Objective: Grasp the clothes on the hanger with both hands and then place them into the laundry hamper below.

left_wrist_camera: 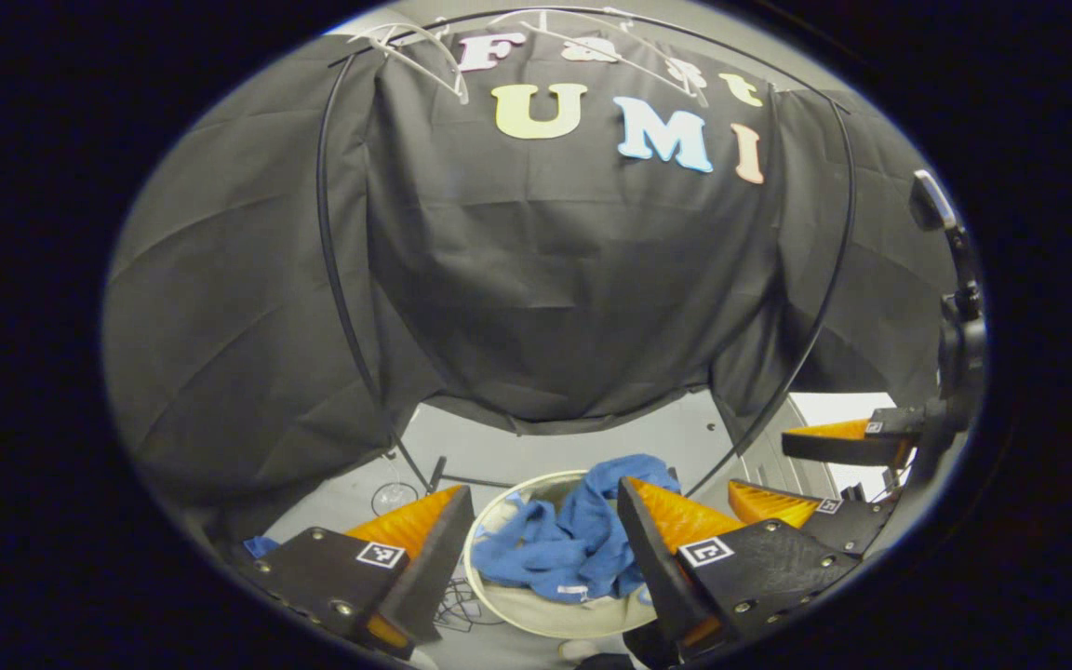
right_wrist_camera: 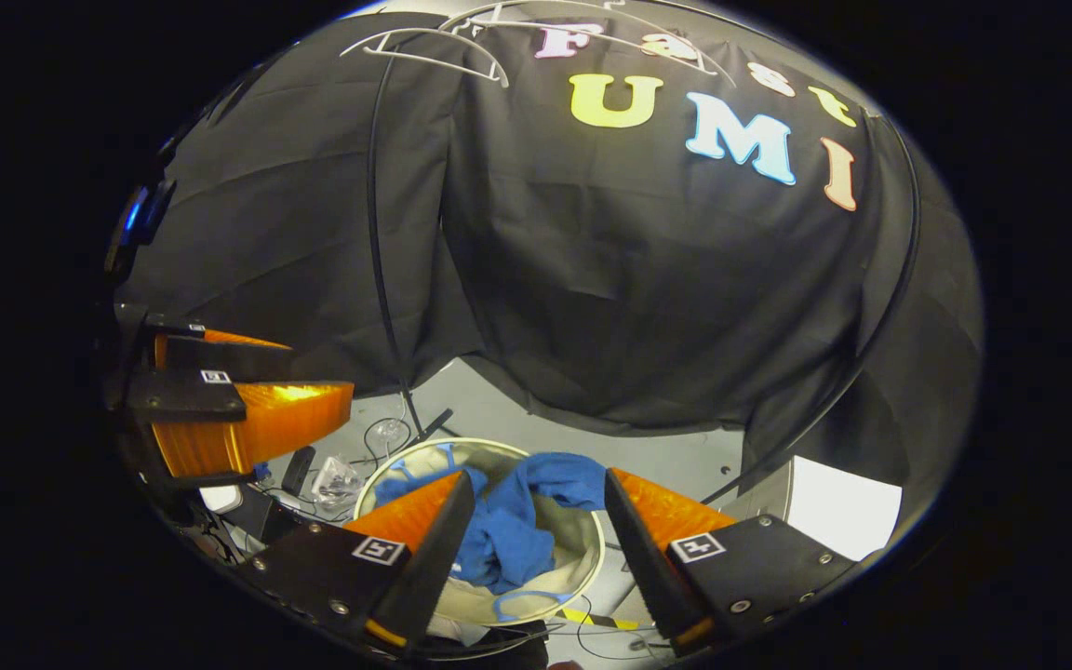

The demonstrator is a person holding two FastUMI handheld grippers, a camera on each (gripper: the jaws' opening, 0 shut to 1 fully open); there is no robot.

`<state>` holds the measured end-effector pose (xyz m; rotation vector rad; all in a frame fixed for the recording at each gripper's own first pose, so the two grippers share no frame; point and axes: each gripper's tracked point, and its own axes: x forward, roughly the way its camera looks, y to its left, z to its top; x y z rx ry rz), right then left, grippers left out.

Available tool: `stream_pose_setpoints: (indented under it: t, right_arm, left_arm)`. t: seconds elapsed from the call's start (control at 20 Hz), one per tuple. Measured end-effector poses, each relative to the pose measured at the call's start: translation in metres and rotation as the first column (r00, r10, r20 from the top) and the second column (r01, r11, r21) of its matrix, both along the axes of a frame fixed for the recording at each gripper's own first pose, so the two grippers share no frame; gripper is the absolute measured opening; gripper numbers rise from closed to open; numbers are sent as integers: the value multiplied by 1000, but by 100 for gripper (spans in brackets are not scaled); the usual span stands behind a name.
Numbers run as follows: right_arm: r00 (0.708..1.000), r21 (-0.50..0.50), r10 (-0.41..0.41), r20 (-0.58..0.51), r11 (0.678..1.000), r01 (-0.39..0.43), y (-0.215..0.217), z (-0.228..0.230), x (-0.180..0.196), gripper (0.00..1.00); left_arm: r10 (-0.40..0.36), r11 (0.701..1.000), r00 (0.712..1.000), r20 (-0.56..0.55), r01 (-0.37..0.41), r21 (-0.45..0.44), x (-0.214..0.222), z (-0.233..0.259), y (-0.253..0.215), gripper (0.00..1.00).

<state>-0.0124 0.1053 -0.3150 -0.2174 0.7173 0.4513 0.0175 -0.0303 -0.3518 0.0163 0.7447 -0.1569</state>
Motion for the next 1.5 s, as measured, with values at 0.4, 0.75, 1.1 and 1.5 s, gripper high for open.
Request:
stream_pose_setpoints:
  t: [0.4, 0.75, 1.1, 1.5]
  right_arm:
    - [988, 53, -101, 117, 994, 95, -18, 55, 15, 96]
    - [932, 164, -222, 286, 970, 181, -46, 159, 40, 95]
    - [832, 259, -331, 445, 937, 234, -99, 257, 48, 96]
    - [760, 329, -398, 514, 909, 254, -138, 320, 21, 95]
  left_arm:
    - [52, 998, 990, 132, -48, -34, 6, 59, 14, 90]
    - [55, 997, 926, 375, -31, -70, 52, 195, 8, 90]
    - [65, 996, 818, 571, -16, -90, 48, 313, -16, 88]
    - [80, 995, 727, 682, -19, -96, -5, 385, -26, 92]
